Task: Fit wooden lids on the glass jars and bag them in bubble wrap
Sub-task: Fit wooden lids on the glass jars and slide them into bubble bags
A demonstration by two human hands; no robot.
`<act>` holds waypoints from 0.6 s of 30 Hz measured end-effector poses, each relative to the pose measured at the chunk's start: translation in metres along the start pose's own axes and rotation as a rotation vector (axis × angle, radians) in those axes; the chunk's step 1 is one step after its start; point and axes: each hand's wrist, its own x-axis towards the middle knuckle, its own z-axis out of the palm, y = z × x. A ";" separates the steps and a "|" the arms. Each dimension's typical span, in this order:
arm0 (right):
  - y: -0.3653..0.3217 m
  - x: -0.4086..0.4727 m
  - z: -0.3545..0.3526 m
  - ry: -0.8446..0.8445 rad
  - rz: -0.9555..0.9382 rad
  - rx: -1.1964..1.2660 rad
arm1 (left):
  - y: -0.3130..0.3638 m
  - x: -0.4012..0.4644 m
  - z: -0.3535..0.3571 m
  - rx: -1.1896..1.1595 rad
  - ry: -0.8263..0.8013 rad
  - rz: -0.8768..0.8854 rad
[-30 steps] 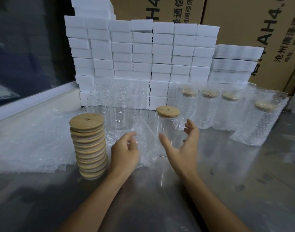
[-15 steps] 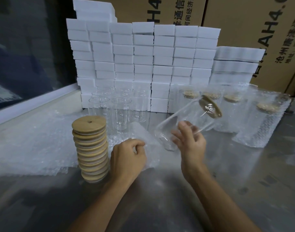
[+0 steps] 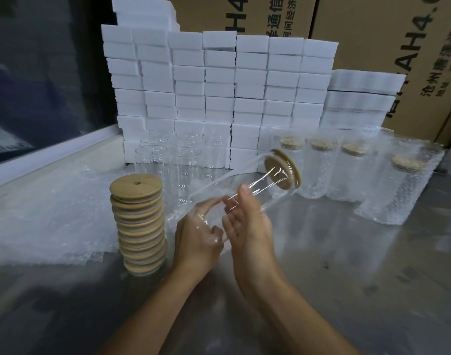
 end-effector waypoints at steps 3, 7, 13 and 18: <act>-0.005 0.008 -0.009 0.058 0.057 -0.022 | -0.003 0.005 0.006 -0.020 0.002 0.031; -0.006 0.018 -0.021 0.033 0.017 -0.015 | -0.014 0.007 0.008 0.014 0.088 0.092; 0.000 0.025 -0.027 -0.046 -0.042 -0.004 | -0.015 0.011 0.004 0.008 0.186 0.145; -0.002 0.018 -0.021 -0.092 -0.019 -0.107 | -0.015 0.012 0.004 0.112 0.152 0.246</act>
